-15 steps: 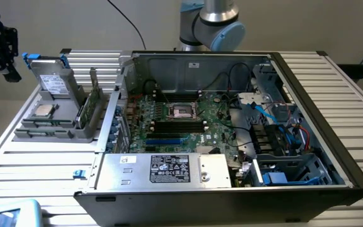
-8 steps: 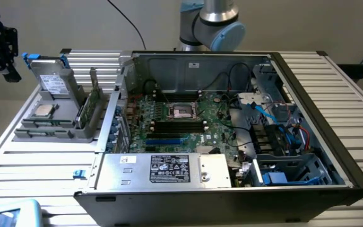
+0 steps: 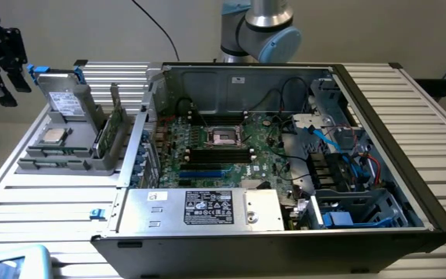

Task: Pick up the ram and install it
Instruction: 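Pick up the ram and move it above insertion slot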

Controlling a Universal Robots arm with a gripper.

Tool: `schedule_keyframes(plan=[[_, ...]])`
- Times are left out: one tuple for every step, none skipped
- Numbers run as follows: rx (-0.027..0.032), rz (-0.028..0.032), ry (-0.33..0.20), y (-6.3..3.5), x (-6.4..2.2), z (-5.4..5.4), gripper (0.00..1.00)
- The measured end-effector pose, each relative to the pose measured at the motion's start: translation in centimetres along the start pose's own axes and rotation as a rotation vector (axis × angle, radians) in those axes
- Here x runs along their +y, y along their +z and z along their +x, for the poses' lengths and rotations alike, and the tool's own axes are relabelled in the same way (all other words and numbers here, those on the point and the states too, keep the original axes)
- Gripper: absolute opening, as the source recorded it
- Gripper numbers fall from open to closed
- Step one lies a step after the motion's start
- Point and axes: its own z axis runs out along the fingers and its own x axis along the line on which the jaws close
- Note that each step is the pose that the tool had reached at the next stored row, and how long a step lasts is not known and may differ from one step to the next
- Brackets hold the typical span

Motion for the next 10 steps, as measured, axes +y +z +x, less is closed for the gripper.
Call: schedule_keyframes(plan=[[0.0000,0.0000,0.000,0.04,-0.01,0.0,0.48],[0.0005,0.0003,0.000,0.12,-0.01,0.0,0.48],[0.0009,0.0004,-0.001,0.22,0.00,0.0,0.48],[0.0014,0.0006,-0.001,0.37,-0.01,0.0,0.48],[0.0017,0.0009,-0.002,0.52,-0.01,0.0,0.48],[0.0017,0.0011,-0.002,0.69,-0.01,0.0,0.48],[0.0018,0.0012,-0.002,0.87,-0.01,0.0,0.48],[0.0018,0.0013,-0.003,1.07,-0.01,0.0,0.48],[0.0018,0.0013,-0.003,1.24,-0.02,0.0,0.48],[0.0018,0.0013,-0.003,1.42,-0.02,0.0,0.48]])
